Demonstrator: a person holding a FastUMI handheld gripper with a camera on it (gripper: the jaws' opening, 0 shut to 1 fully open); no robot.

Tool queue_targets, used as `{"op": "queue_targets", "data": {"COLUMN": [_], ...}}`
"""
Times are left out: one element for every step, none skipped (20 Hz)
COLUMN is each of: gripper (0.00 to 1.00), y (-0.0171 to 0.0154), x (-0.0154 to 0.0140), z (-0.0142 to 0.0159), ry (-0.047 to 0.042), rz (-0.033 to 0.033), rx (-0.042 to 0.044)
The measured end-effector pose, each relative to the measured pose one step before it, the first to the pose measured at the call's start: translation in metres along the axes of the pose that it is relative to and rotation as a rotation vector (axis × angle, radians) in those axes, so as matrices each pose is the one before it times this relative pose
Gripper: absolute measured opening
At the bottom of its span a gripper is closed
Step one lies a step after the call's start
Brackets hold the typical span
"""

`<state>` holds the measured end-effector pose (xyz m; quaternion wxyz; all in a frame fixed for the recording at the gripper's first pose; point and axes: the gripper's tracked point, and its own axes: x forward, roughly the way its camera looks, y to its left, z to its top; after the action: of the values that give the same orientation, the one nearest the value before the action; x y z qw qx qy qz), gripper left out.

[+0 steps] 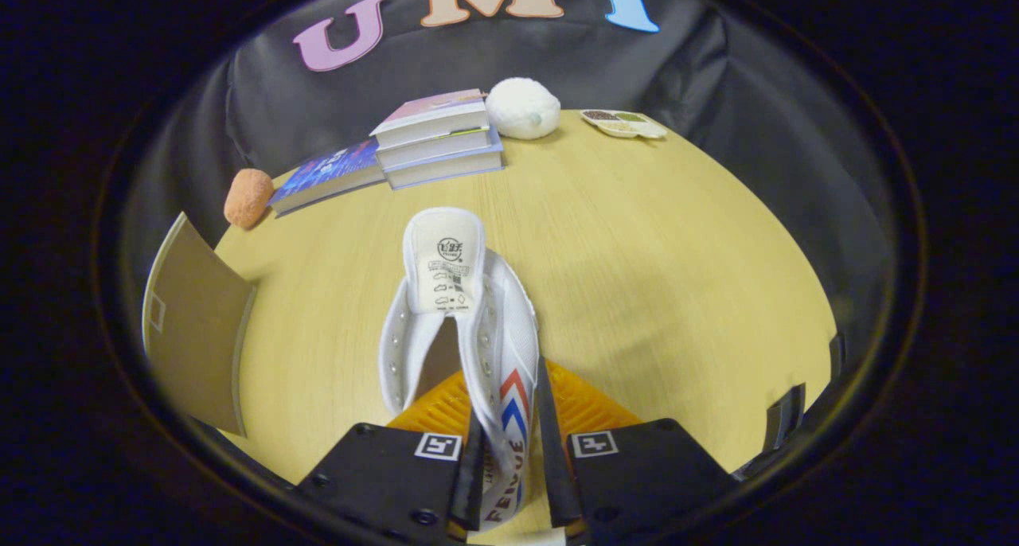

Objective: Open the storage box then place both shoes into the box .Put the left shoe in first, then the right shoe, with the right side of both shoes facing outward in a uniform manner.

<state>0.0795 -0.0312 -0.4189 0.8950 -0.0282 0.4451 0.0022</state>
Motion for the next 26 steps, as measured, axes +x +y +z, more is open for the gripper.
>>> {"op": "queue_targets", "data": {"gripper": [0.2, 0.2, 0.04, 0.03, 0.03, 0.03, 0.03, 0.03, 0.02, 0.02, 0.02, 0.02, 0.02, 0.02, 0.02, 0.02, 0.02, 0.02, 0.02, 0.02, 0.02, 0.02, 0.02, 0.02, 0.02, 0.02], "y": [0.00052, -0.00623, -0.00624, 0.00304, 0.00043, 0.00051, 0.00111, 0.00601, 0.00953, 0.00962, 0.00882, 0.01006, 0.01033, 0.01113, 0.01329, 0.01497, 0.01588, 0.01652, 0.01831, 0.01854, 0.02016, 0.01961, 0.01951, 0.01952, 0.01915, 0.01836], "x": [-0.00098, -0.0021, 0.00507, -0.00363, -0.002, -0.00156, -0.00317, -0.00286, -0.00387, -0.006, -0.00613, -0.00759, -0.00859, -0.00904, -0.00879, -0.00796, -0.00893, -0.00748, -0.00607, -0.00567, -0.00381, -0.00283, -0.00237, -0.00079, 0.00117, 0.0012], "z": [-0.00276, 0.00282, -0.00109, -0.00038, -0.00288, -0.00108, -0.00054, 0.00037, 0.0014, 0.00203, 0.00196, 0.00234, 0.00286, 0.00368, 0.00377, 0.00234, 0.00133, 0.00099, -0.00072, -0.00144, -0.00276, -0.00384, -0.00521, -0.00633, -0.00813, -0.01325], "ry": [0.02399, 0.00277, 0.0188, 0.00357, 0.00886, 0.01285, 0.01203, 0.00908, -0.00103, -0.00213, -0.00697, -0.00542, -0.0062, -0.00936, -0.00943, -0.00977, -0.00674, -0.00638, -0.00049, 0.00101, 0.00481, 0.00242, 0.00482, 0.00836, 0.01158, 0.01961], "rz": [0.00448, -0.04187, -0.00856, 0.01978, 0.00356, 0.00725, 0.01418, 0.03258, 0.04007, 0.03684, 0.03085, 0.02542, 0.02383, 0.02359, 0.02348, 0.02257, 0.02264, 0.02246, 0.02381, 0.02781, 0.02806, 0.02708, 0.0281, 0.0269, 0.02399, 0.01999], "rx": [0.02629, 0.016, 0.01646, 0.02239, 0.01431, 0.03167, 0.04925, 0.05949, 0.06248, 0.05354, 0.0383, 0.03177, 0.03041, 0.02414, 0.01436, 0.0052, 0.00068, 0.00151, 0.00268, 0.0022, 0.00307, 0.00477, -0.00107, -0.00452, -0.00484, -0.00922]}}
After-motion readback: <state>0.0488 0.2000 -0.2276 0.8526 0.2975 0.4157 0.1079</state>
